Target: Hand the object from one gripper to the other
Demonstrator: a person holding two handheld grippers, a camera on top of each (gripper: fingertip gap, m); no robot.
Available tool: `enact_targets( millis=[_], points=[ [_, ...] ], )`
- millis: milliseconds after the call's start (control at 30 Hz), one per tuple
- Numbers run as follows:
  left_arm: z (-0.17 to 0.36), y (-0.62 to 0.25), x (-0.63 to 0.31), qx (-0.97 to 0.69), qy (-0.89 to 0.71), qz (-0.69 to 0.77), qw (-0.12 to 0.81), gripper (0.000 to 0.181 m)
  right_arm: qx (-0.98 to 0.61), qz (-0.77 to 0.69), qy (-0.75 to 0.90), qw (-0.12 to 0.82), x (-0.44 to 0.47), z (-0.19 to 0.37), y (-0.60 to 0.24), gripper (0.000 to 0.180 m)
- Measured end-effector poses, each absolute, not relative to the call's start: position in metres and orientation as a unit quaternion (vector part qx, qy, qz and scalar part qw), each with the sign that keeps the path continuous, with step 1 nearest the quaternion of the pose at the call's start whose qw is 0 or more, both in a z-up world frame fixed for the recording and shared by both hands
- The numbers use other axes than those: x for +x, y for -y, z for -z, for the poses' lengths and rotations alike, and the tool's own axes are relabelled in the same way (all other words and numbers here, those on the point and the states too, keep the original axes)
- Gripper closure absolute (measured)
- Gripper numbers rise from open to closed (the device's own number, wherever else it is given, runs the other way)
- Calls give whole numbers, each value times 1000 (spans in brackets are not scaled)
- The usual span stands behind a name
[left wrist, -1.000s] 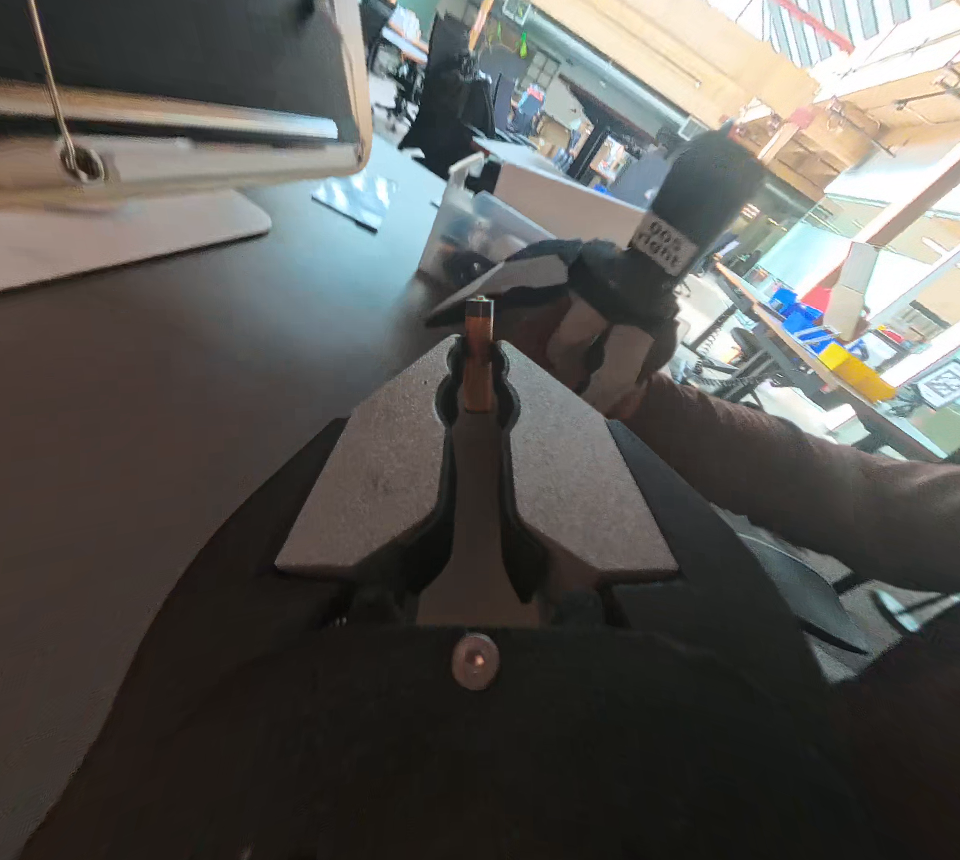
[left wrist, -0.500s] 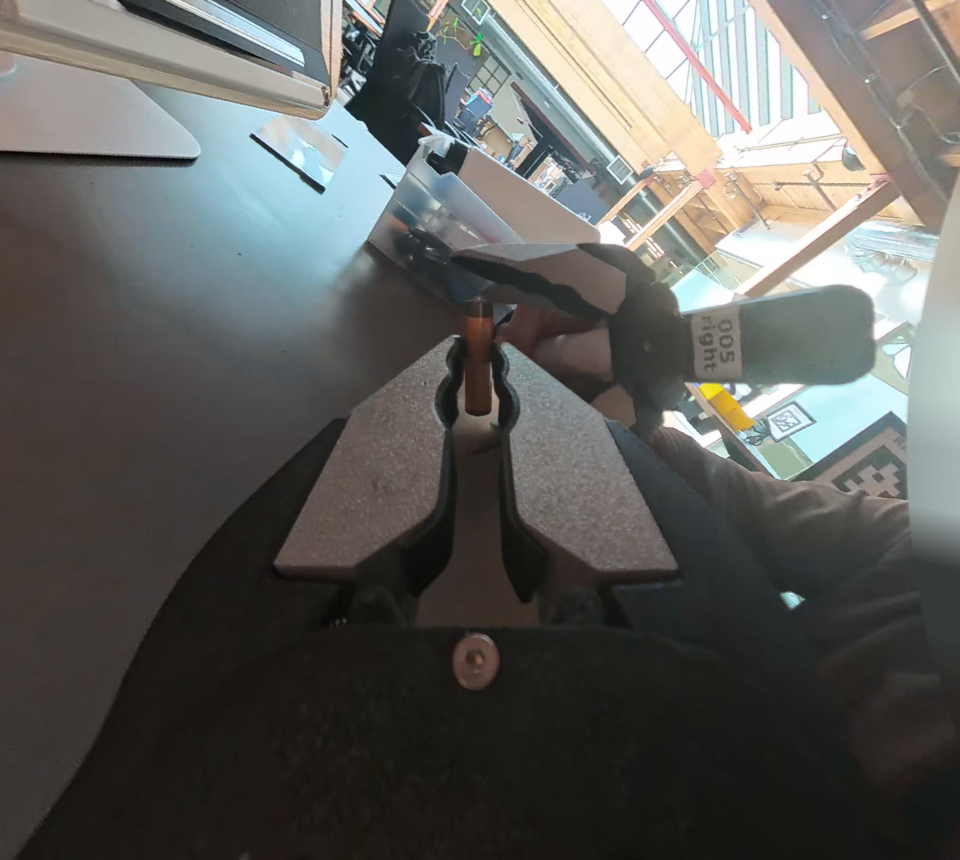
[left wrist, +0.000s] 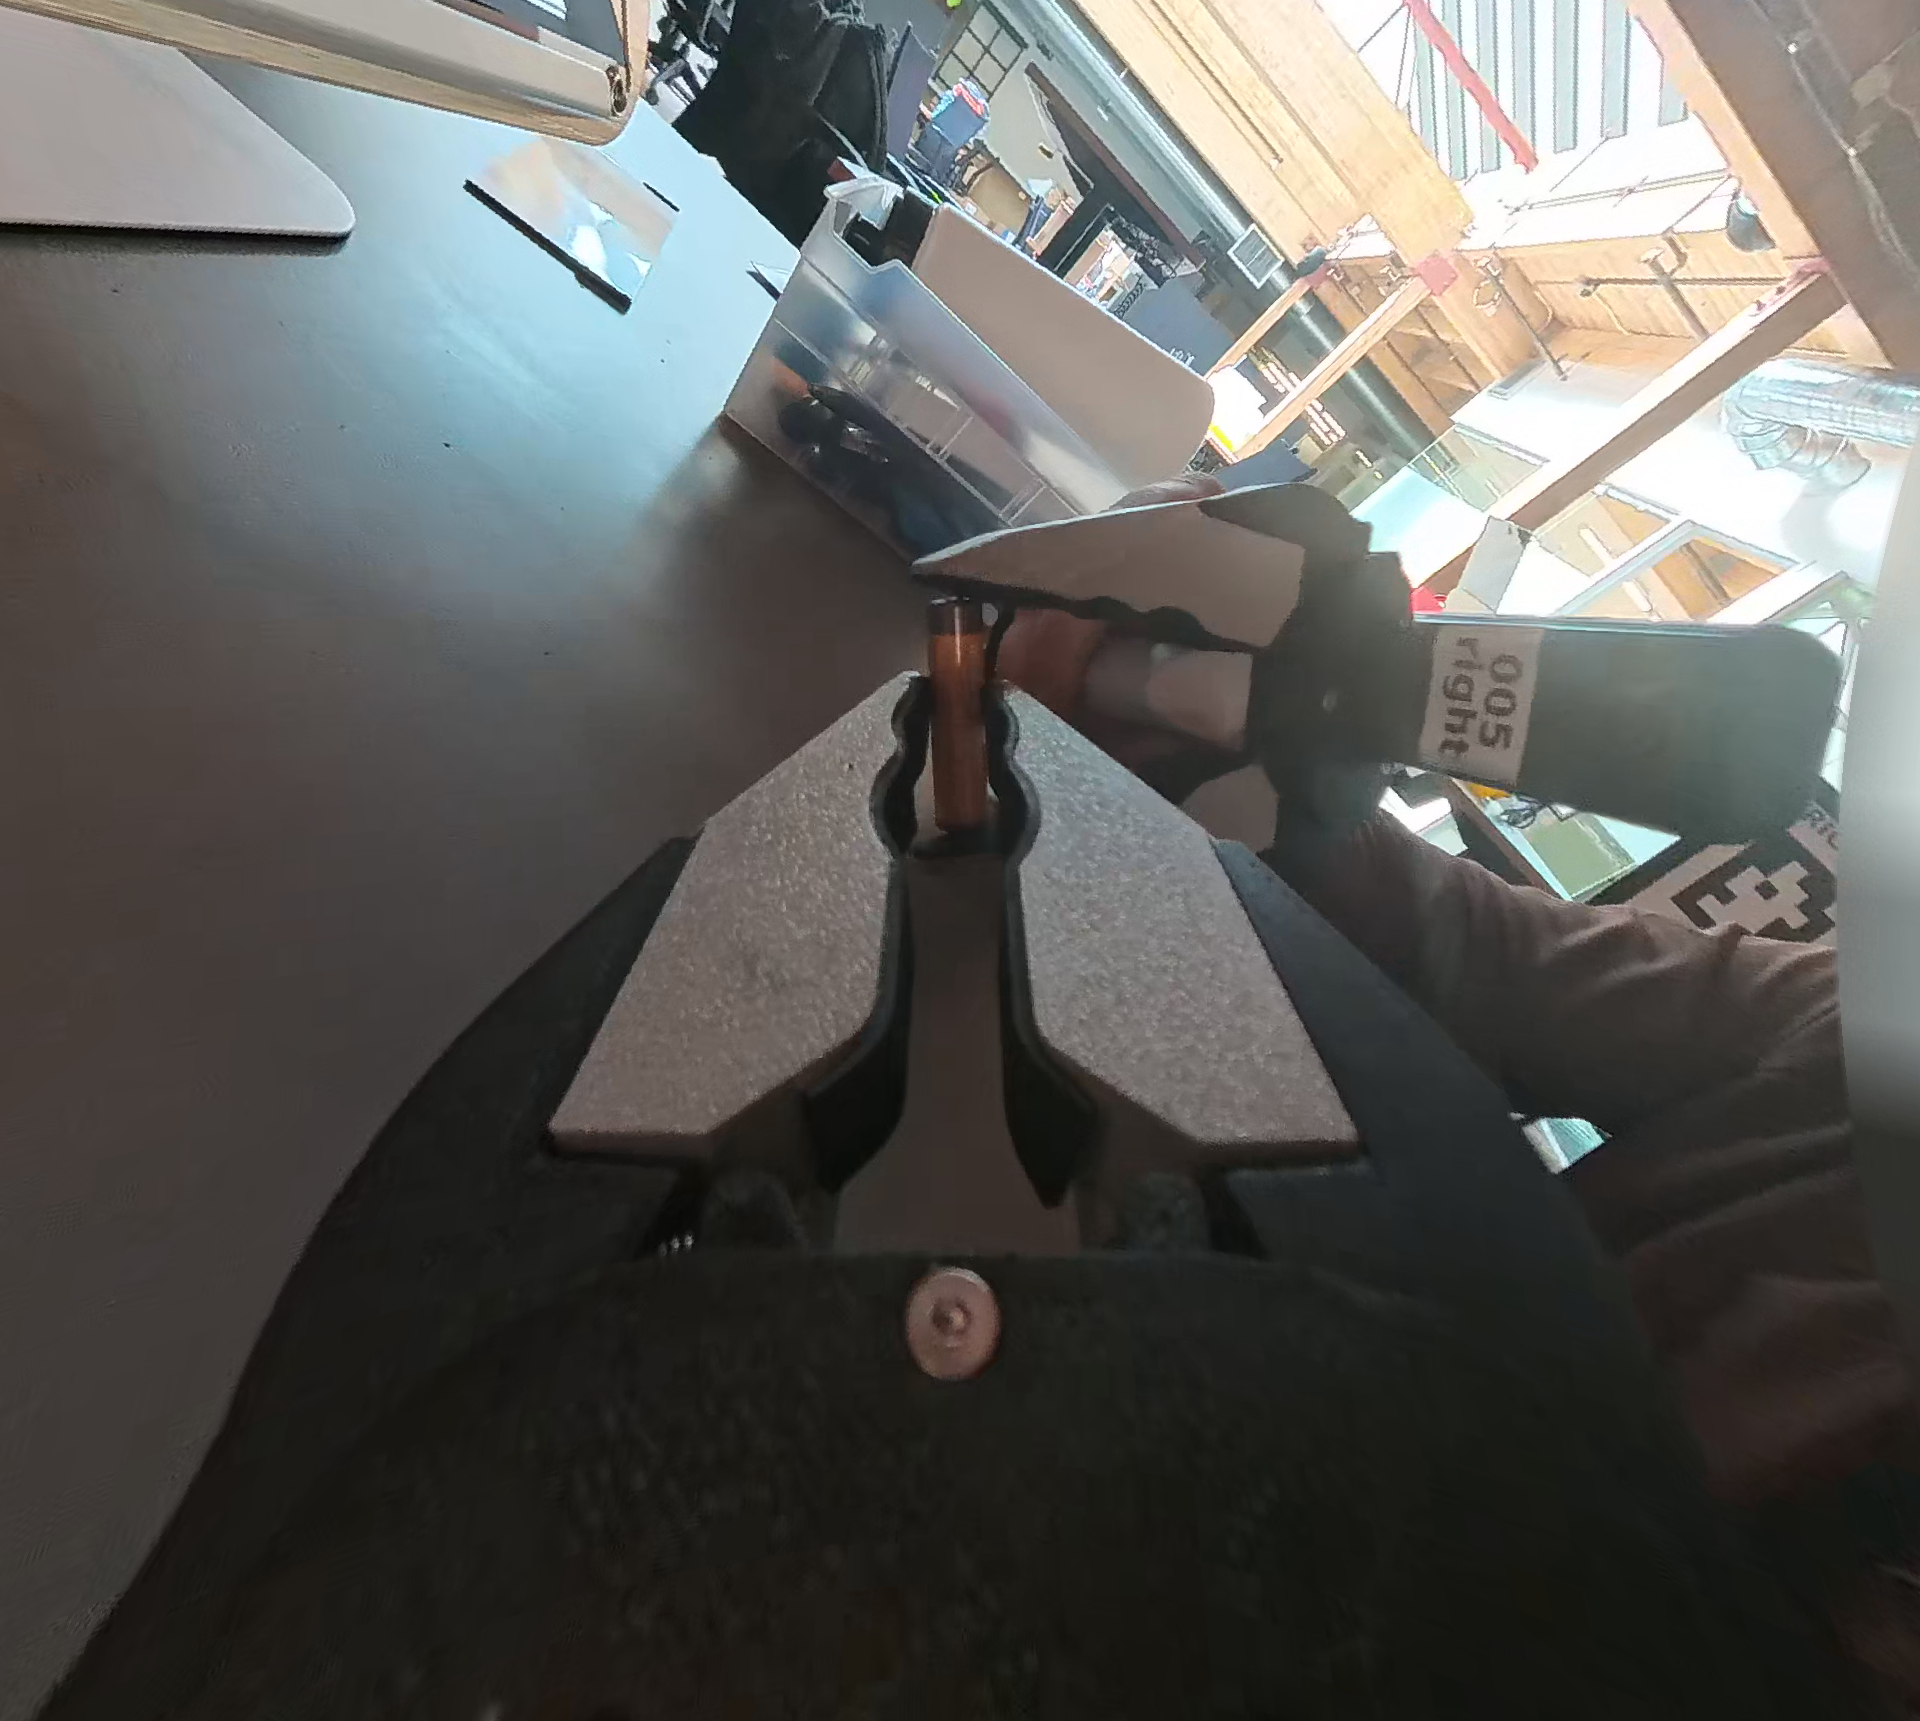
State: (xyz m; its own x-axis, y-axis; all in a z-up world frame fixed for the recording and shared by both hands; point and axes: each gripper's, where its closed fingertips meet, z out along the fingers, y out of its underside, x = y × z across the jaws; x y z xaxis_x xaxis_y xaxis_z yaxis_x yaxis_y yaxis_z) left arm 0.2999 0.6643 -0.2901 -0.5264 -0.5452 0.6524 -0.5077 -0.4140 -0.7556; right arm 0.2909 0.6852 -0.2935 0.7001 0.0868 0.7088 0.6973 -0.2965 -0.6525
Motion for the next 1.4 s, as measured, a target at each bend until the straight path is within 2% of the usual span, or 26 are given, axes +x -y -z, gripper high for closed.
enact_targets(
  millis=[767, 1067, 1167, 1267, 1400],
  points=[
    [286, -660, 298, -473, -555, 684, 25, 173, -749, 281, 271, 535, 290, 293, -682, 135],
    [282, -658, 297, -459, -579, 671, 60, 172, -754, 286, 260, 531, 291, 289, -681, 135],
    [281, -661, 297, -453, -600, 653, 87, 153, -772, 200, 218, 562, 293, 286, -679, 136],
    [278, -668, 300, -432, -635, 617, 173, 135, -790, 71, 163, 587, 299, 282, -673, 136],
    [270, -674, 295, -380, -675, 563, 286, 136, -794, -117, 107, 586, 301, 279, -661, 136]
  ],
)
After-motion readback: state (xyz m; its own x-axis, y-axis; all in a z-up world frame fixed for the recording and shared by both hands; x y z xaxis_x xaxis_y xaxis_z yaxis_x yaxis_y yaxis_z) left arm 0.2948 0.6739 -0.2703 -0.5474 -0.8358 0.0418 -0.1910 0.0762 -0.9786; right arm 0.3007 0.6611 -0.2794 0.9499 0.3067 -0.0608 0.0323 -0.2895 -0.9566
